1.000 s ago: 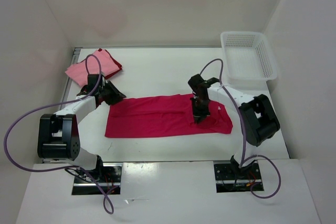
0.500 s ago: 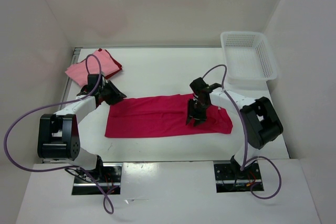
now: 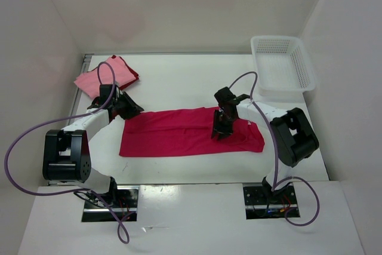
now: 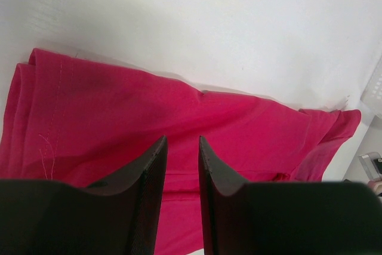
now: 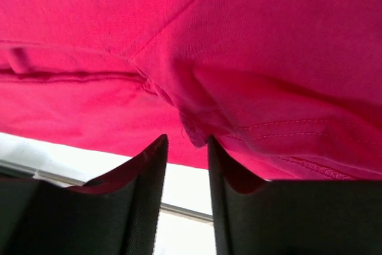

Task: Fold and stack the t-shirts
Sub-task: Fold the other side of the tshirt into a rectangle

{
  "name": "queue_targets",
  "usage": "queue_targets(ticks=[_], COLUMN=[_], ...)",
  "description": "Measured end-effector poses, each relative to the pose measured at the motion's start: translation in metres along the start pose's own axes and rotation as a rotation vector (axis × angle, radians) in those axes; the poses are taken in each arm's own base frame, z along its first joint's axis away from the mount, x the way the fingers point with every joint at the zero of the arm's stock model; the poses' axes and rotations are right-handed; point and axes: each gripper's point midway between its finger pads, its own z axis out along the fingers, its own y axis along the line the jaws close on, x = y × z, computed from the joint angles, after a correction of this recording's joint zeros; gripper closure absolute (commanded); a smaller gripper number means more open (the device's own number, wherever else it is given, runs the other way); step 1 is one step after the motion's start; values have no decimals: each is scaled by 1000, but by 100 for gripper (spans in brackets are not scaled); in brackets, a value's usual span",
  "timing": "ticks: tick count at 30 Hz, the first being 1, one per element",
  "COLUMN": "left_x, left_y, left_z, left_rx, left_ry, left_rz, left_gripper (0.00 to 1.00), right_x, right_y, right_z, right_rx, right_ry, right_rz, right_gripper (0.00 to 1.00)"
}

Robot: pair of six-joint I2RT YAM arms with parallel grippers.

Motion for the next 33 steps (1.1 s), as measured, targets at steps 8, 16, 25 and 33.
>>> queue_targets(ticks=[8, 16, 25, 33], left_x=[0, -1, -1, 1], left_y=[0, -1, -1, 1], left_z=[0, 0, 0, 4], left_rx=[0, 3, 7, 5], left_ry=[0, -4, -3, 9], left_rz=[0, 1, 2, -2], left_gripper=[65, 65, 65, 65], right_x=[-8, -5, 6, 13], right_y=[-8, -11, 0, 20], right_z=[1, 5, 0, -8], right_rx=[52, 61, -1, -86], right_ry=[-42, -22, 33, 70], right_rz=[1, -5, -13, -13], right_gripper=[73, 95, 100, 60])
